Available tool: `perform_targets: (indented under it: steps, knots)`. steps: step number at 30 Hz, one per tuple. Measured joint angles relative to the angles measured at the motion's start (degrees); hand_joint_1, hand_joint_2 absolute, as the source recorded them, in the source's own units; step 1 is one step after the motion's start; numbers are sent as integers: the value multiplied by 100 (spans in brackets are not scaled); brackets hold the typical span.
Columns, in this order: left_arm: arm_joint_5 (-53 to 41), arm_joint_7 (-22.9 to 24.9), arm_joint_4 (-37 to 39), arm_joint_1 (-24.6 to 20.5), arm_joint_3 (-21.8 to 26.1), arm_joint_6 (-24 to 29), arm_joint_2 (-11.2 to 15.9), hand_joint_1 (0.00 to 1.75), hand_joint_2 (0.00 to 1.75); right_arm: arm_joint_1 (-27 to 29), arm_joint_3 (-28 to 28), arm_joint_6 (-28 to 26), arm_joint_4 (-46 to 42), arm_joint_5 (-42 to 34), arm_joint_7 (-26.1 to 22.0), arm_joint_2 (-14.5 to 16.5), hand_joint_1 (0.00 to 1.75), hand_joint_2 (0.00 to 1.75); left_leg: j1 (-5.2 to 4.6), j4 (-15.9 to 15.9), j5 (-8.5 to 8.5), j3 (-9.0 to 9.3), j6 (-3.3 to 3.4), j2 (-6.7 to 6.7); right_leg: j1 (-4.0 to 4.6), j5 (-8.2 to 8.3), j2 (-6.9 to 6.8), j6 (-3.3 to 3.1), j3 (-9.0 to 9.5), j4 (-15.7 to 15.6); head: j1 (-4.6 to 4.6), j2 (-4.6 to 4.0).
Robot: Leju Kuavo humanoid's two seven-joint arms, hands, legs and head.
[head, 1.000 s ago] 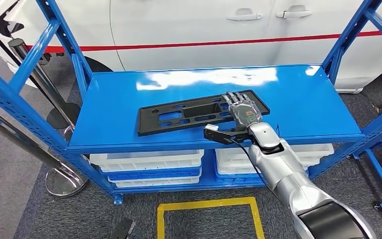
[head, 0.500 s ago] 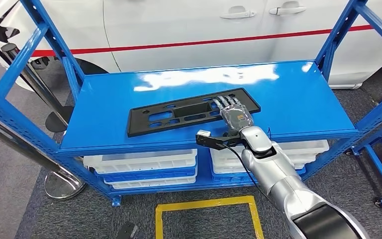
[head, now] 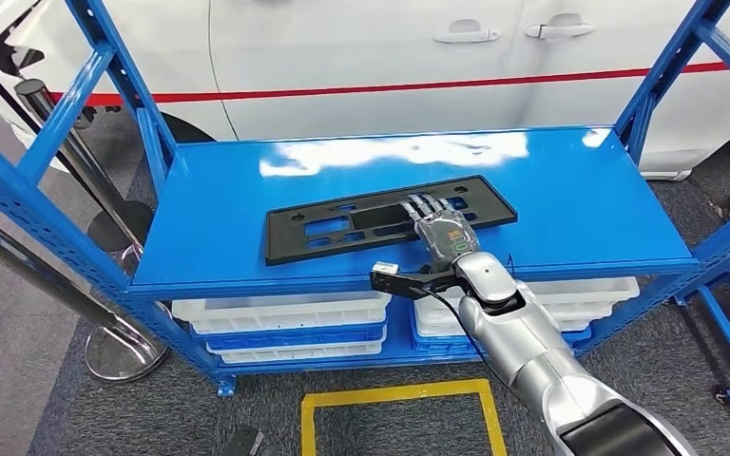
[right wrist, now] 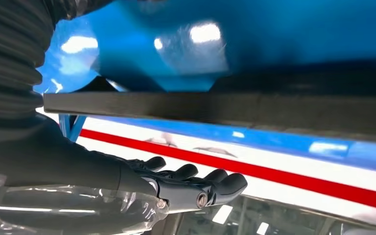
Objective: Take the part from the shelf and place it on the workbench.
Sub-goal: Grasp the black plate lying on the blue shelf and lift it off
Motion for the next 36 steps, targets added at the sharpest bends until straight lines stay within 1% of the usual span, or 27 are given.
perform_targets:
  steps: [1, 3, 5, 7, 9, 11, 12, 13, 14, 15, 16, 17, 18, 20, 21, 23, 24, 26, 27, 28, 29, 30, 31, 32, 33, 35, 36]
  knots:
    - [0, 0, 0, -1, -4, 0, -3, 0, 0, -4, 0, -2, -8, -2, -1, -2, 0, 175, 0, 33, -34, 0, -27, 0, 6, 120, 0, 1, 126, -336, 1, 0]
    - [-1, 2, 0, -10, -8, 2, -4, 0, 0, -16, 2, -10, -26, -9, -9, -3, 0, 175, -7, 92, -86, -30, -81, 4, 28, 189, 5, -62, 243, -694, -1, 0]
    - [-6, 8, 0, -19, -10, 13, -3, 0, 0, -38, 4, -18, -50, -20, -19, -3, 0, 175, -11, 122, -111, -35, -129, 6, 40, 179, 12, -157, 267, -745, -2, 0]
    - [-21, 16, 0, -24, -19, -10, 3, 0, 0, -61, 4, -13, -57, -30, -19, -9, 0, 175, 5, 282, -176, -69, -188, 10, 32, 174, 10, -221, 353, -784, -1, 0]
    - [-33, 28, 0, -37, -35, -91, 31, 0, 0, -75, 7, -5, -55, -38, -16, -13, 0, 175, 31, 811, -356, -343, -254, 16, 28, 153, 4, -264, 438, -811, -2, 0]
    - [-34, 43, 0, -51, -49, -161, 71, 0, 0, -73, 11, -3, -51, -46, -16, -12, 0, 175, 56, 1481, -557, -792, -295, 18, 37, 115, 6, -285, 475, -816, -2, 0]
    - [-35, 49, 0, -50, -53, -177, 90, 0, 0, -71, 13, -4, -48, -54, -14, -12, 0, 175, 62, 1644, -553, -954, -298, 18, 42, 91, 10, -287, 499, -816, -3, 0]
    - [-36, 55, 0, -46, -56, -183, 105, 0, 0, -70, 13, -5, -44, -65, -10, -12, 0, 175, 65, 1617, -443, -1023, -289, 18, 45, 66, 14, -288, 532, -816, -2, 0]
    - [-37, 58, 0, -44, -59, -185, 120, 0, 0, -71, 13, -5, -40, -75, -6, -12, 0, 175, 62, 1386, -226, -985, -268, 18, 48, 37, 17, -285, 575, -816, -3, 0]
    - [-36, 60, 0, -44, -60, -186, 135, 0, 0, -74, 13, -7, -38, -84, -2, -12, 0, 175, 55, 1005, 59, -865, -236, 18, 49, 7, 19, -279, 621, -820, -2, 0]
    - [-33, 63, 0, -50, -61, -187, 149, 0, 0, -78, 13, -7, -33, -91, 1, -12, 0, 175, 35, 640, 266, -740, -199, 17, 51, -17, 18, -269, 660, -825, -2, 0]
    - [-27, 66, 0, -61, -62, -189, 163, 0, 0, -83, 13, -8, -28, -95, 2, -12, 0, 175, 6, 334, 374, -634, -153, 17, 51, -35, 18, -251, 679, -833, -3, 0]
    - [-20, 73, 0, -68, -62, -188, 176, 0, 0, -83, 13, -9, -20, -98, 2, -12, 40, 175, -20, 154, 429, -569, -112, 13, 51, -50, 18, -226, 688, -842, -2, 0]
    - [-1, 96, 0, -71, -62, -173, 194, 0, 0, -80, 13, -10, -6, -99, 2, -11, 127, 175, -53, 49, 399, -523, -54, 3, 49, -71, 21, -163, 698, -875, -2, 0]
    - [13, 107, 0, -66, -62, -161, 196, 0, 0, -79, 13, -11, -4, -99, 3, -13, 171, 175, -33, 3, 440, -484, -41, 1, 50, -95, 10, -135, 710, -878, -1, 0]
    - [35, 118, 0, -73, -61, -142, 194, 0, 0, -94, 13, -8, -1, -99, 7, -21, 175, 175, -11, -126, 466, -391, -14, 7, 79, -218, 0, -94, 646, -724, -1, 0]
    - [44, 119, 0, -81, -60, -139, 193, 0, 0, -99, 13, -2, 5, -99, 10, -32, 175, 175, -4, -169, 471, -353, 2, 10, 92, -352, -5, -85, 515, -471, 1, 0]
    - [51, 119, 0, -95, -60, -137, 194, 0, 0, -97, 13, 51, 38, -99, 15, -58, 175, 175, -24, -160, 433, -334, 34, 10, 101, -630, 3, -75, 115, 232, 1, 0]
    - [51, 118, 0, -96, -60, -137, 195, 0, 0, -90, 13, 104, 67, -99, 15, -73, 175, 175, -29, -134, 408, -334, 40, 10, 97, -657, 2, -71, -36, 458, 2, 0]
    - [51, 118, 0, -95, -60, -136, 196, 0, 0, -89, 13, 161, 104, -99, 14, -87, 175, 175, -30, -102, 378, -333, 39, 6, 86, -578, 0, -66, -100, 502, 2, 0]
    - [51, 117, 0, -93, -60, -135, 196, 0, 0, -103, 13, 212, 141, -99, 9, -98, 175, 175, -28, -61, 344, -331, 31, 2, 72, -402, -2, -59, -57, 338, 2, 0]
    - [50, 117, 0, -91, -60, -135, 196, 0, 0, -129, 13, 251, 173, -99, -2, -107, 175, 175, -25, -7, 303, -331, 16, -2, 55, -184, -5, -52, 66, 15, 2, 0]
    - [50, 116, 0, -92, -61, -136, 196, 0, 0, -159, 14, 272, 205, -99, -14, -112, 175, 175, -25, 45, 263, -340, -6, -7, 46, -41, -5, -51, 192, -286, 2, 0]
    - [49, 114, 0, -94, -61, -135, 195, 0, 0, -188, 14, 284, 230, -99, -26, -114, 175, 175, -32, 105, 225, -358, -31, -12, 45, 49, -2, -66, 293, -521, -1, 0]
    - [49, 110, 0, -99, -61, -134, 195, 0, 0, -207, 15, 290, 251, -99, -36, -115, 175, 175, -36, 152, 199, -376, -54, -16, 50, 72, 1, -85, 347, -649, -1, 0]
    - [49, 102, 0, -102, -62, -129, 196, 0, 0, -235, 16, 291, 282, -99, -50, -117, 175, 175, -48, 191, 180, -394, -93, -23, 64, 59, 11, -144, 364, -677, -4, 0]
    - [49, 100, 0, -101, -62, -125, 196, 0, 0, -254, 17, 295, 293, -99, -60, -117, 175, 131, -43, 204, 165, -396, -110, -21, 57, 64, 9, -165, 373, -686, -2, 0]
